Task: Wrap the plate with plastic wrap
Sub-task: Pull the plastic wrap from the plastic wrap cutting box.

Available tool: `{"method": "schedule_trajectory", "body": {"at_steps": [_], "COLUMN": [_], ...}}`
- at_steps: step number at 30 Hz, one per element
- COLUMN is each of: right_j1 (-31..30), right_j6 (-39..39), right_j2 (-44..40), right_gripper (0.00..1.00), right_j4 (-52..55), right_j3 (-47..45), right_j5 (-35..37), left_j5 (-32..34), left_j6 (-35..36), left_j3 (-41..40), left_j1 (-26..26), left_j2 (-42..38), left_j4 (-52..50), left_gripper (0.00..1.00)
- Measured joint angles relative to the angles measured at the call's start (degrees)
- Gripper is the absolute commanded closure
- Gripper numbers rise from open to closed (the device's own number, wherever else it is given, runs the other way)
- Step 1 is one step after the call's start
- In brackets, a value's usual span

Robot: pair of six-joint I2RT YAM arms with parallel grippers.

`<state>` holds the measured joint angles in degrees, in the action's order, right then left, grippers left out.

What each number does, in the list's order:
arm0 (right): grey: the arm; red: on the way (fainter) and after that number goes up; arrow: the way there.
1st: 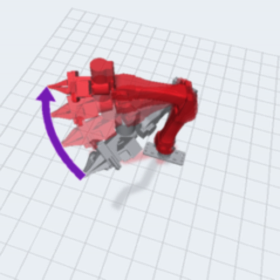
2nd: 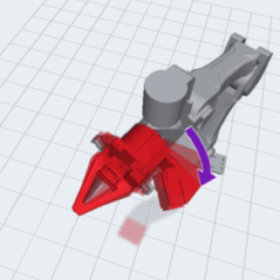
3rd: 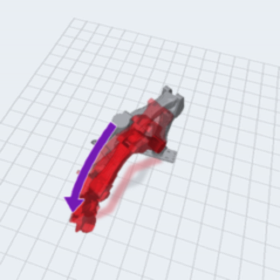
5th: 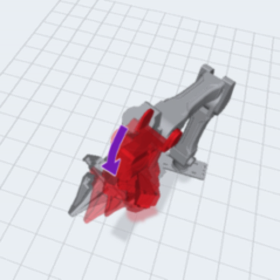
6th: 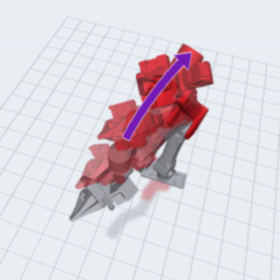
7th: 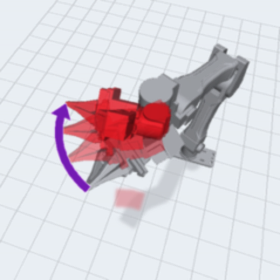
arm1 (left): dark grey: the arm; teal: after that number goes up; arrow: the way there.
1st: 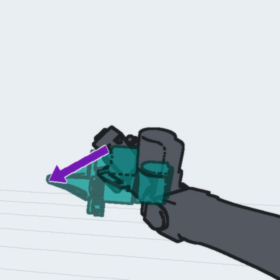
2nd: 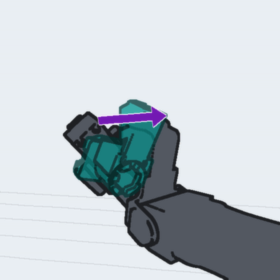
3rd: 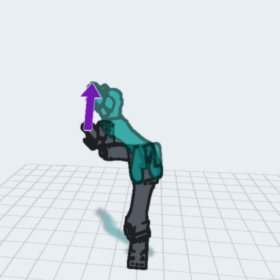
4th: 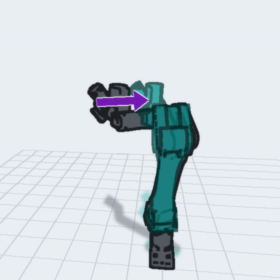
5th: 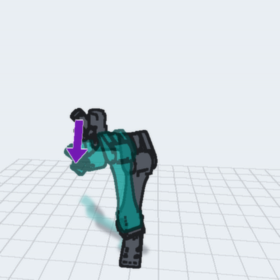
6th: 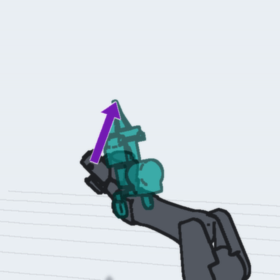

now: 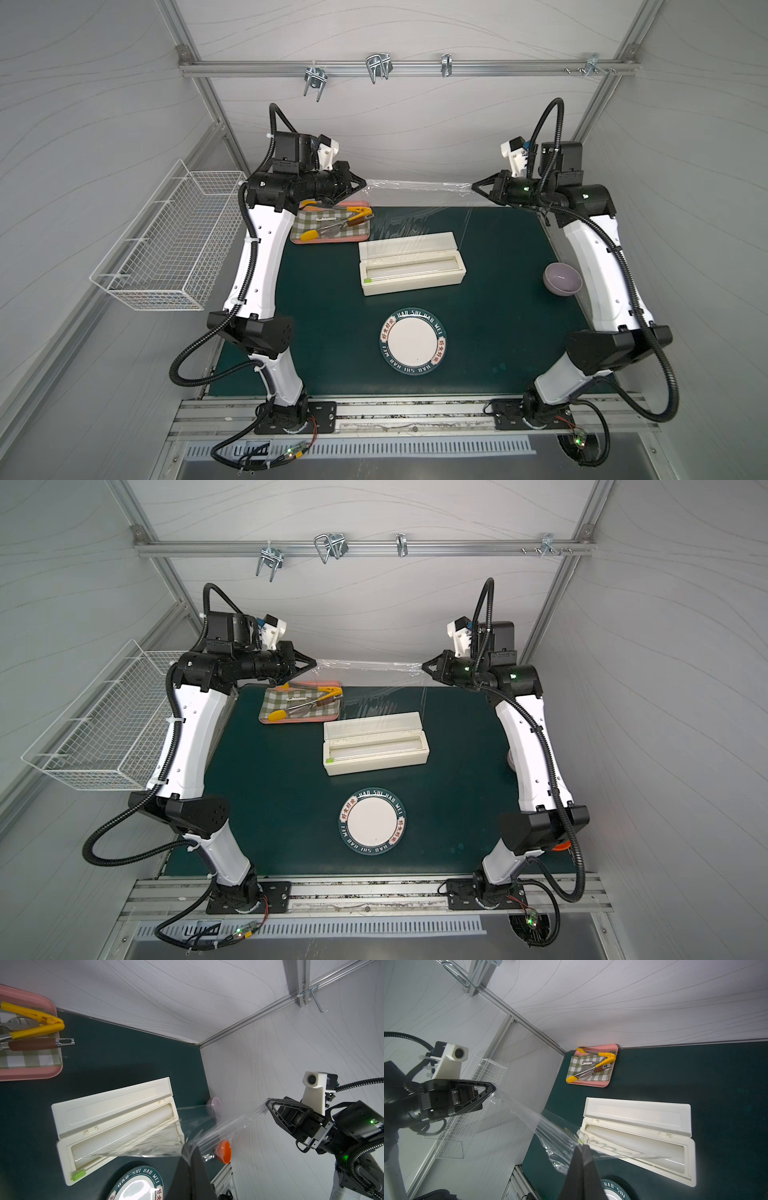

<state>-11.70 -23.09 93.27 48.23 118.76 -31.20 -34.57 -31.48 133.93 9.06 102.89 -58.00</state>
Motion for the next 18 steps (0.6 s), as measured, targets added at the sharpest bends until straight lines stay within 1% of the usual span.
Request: {"method": "schedule_trajectory", "body": {"at_steps": [4, 7, 10, 13, 15, 18], "right_j1": [0.0, 0.0, 0.0, 0.0, -0.3, -1.5], "right_j6": [0.0, 0.1, 0.5, 0.8, 1.1, 1.1], "right_j2": [-0.9, -3.6, -8.4, -14.8, -20.1, -27.1], "right_gripper": [1.0, 1.0, 1.0, 1.0, 1.0, 1.0], "right_j4": [0.2, 0.5, 2.1, 5.0, 7.5, 10.9], "right_j3": [-1.5, -5.3, -10.9, -17.2, -22.6, -30.8], "right_j5": [-0.3, -0.7, -1.2, -1.5, -1.0, 0.0], "left_j5": [-0.2, -0.6, -1.1, -1.5, -1.7, -1.9], "left_j6": [-0.2, -0.3, -0.7, -1.3, -1.7, -1.7], "left_j3": [-0.3, -5.8, -16.2, -28.7, -37.4, -48.9], "left_j1": [-0.1, -0.1, 0.0, 0.1, 0.6, 1.7], "left_j2": [-1.0, -4.9, -12.5, -22.3, -28.9, -36.3], "left_j4": [0.0, 0.3, 1.7, 2.8, 3.2, 3.0], "left_gripper": [1.0, 1.0, 1.0, 1.0, 1.0, 1.0]}}
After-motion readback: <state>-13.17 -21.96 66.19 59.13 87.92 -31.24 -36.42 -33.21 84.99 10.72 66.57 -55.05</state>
